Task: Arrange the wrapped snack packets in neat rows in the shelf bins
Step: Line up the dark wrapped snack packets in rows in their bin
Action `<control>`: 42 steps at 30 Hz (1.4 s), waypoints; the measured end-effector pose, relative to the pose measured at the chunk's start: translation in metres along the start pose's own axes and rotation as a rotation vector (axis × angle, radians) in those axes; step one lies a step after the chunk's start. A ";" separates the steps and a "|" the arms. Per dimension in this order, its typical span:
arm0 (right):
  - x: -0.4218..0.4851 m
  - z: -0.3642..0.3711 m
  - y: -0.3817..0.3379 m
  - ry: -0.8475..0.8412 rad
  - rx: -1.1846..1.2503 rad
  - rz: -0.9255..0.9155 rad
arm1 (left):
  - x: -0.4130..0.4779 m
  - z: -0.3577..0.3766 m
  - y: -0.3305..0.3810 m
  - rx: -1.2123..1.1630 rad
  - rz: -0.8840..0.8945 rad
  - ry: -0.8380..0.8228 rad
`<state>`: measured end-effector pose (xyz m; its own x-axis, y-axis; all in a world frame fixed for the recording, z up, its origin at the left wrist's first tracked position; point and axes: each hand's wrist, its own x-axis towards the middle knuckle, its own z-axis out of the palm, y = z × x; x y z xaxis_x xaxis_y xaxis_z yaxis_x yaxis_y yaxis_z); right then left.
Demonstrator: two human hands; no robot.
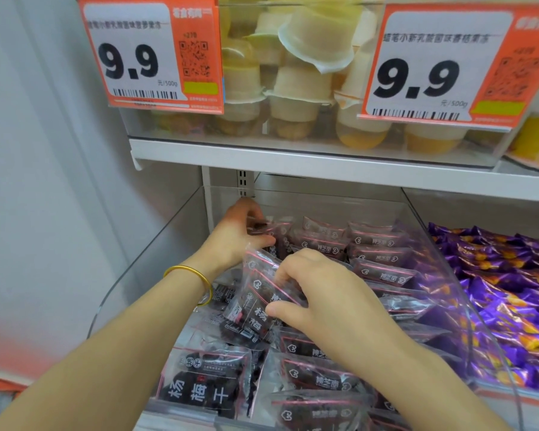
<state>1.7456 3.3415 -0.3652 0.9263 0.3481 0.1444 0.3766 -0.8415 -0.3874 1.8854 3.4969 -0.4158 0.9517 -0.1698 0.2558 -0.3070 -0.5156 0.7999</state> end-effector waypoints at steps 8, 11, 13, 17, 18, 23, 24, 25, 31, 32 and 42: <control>0.000 -0.002 -0.001 0.011 -0.010 -0.006 | 0.011 0.025 0.016 0.163 -0.137 -0.142; -0.001 -0.002 -0.002 0.022 0.005 -0.012 | 0.012 0.017 0.020 -0.087 -0.283 -0.105; -0.001 -0.001 -0.001 0.041 0.010 -0.022 | 0.006 0.009 0.021 -0.216 -0.337 -0.089; -0.002 0.003 0.000 0.122 0.057 -0.065 | -0.004 -0.003 0.014 -0.184 -0.349 -0.059; -0.002 0.004 -0.001 0.154 0.078 -0.084 | -0.004 -0.004 0.012 -0.151 -0.366 -0.053; -0.004 -0.004 0.001 0.355 0.225 -0.096 | -0.012 -0.007 0.015 -0.282 -0.429 -0.084; -0.004 -0.008 0.001 0.390 0.260 -0.089 | -0.015 -0.009 0.016 -0.308 -0.456 -0.099; -0.003 -0.010 0.001 0.418 0.278 -0.084 | -0.017 -0.012 0.016 -0.355 -0.481 -0.115; 0.016 -0.009 -0.011 0.399 0.186 -0.047 | -0.012 -0.021 -0.001 -0.747 -0.626 -0.015; 0.021 -0.007 -0.014 0.382 0.169 -0.038 | -0.013 -0.021 -0.001 -0.761 -0.636 -0.015; 0.051 0.002 -0.004 0.289 -0.132 0.060 | -0.026 -0.022 0.005 -0.338 -0.516 0.044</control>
<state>1.7908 3.3635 -0.3586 0.9051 0.1802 0.3850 0.3020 -0.9099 -0.2843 1.8595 3.5176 -0.4062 0.9786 0.0689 -0.1937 0.2045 -0.2259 0.9525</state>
